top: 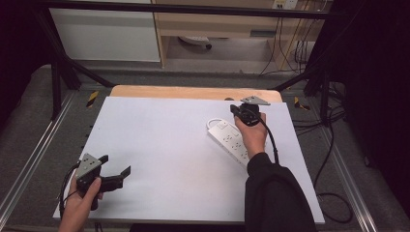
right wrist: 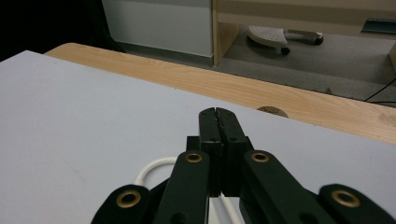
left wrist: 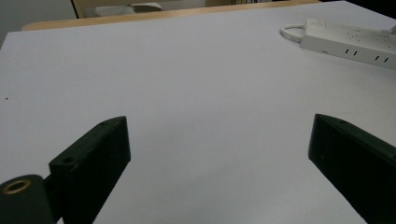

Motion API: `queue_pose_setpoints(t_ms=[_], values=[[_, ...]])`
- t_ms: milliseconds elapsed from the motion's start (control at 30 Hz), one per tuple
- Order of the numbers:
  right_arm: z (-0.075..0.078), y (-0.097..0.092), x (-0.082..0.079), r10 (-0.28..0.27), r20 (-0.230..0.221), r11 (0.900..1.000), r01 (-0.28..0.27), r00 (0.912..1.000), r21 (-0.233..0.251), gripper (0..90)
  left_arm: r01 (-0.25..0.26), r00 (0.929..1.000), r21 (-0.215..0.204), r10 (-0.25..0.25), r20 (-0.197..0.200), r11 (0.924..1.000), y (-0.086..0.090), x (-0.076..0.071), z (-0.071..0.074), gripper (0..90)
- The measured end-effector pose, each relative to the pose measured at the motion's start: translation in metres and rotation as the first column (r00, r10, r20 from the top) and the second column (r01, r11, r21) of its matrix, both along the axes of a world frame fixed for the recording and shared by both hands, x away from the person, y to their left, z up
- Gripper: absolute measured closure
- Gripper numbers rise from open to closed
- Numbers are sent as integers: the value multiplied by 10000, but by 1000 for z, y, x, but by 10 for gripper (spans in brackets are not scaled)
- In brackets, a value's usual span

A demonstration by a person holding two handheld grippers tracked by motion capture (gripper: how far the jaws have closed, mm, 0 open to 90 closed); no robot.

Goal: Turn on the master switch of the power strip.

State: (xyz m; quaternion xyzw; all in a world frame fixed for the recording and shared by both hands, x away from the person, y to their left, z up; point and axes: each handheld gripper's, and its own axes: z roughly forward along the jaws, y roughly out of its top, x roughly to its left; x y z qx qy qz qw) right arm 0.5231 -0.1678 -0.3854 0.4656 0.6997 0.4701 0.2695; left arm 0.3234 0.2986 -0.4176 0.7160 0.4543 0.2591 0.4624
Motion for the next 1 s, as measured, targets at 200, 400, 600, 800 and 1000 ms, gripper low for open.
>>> queue_pose_setpoints(t_ms=[200, 400, 600, 800, 1000], values=[[-1, 4, 2, 119, -103, 9999, -119, 9999, 3, 900, 20, 10000, 8, -20, 6, 10000, 0, 0, 0, 58], [-4, 4, 5, 82, -302, 9999, -85, 9995, -84, 900, 29, 10000, 26, -29, 10, 10000, 0, 0, 0, 58], [-6, 6, 9, 71, -458, 9996, -83, 9989, -267, 900, 36, 10000, 61, -36, 13, 10000, 0, 0, 0, 58], [-7, 9, 11, 103, -586, 9993, -125, 9982, -366, 900, 49, 10000, 71, -50, 16, 10000, 0, 0, 0, 58], [-9, 12, 14, 165, -712, 9985, -202, 9973, -514, 900, 61, 10000, 59, -61, 5, 10000, 0, 0, 0, 58]])
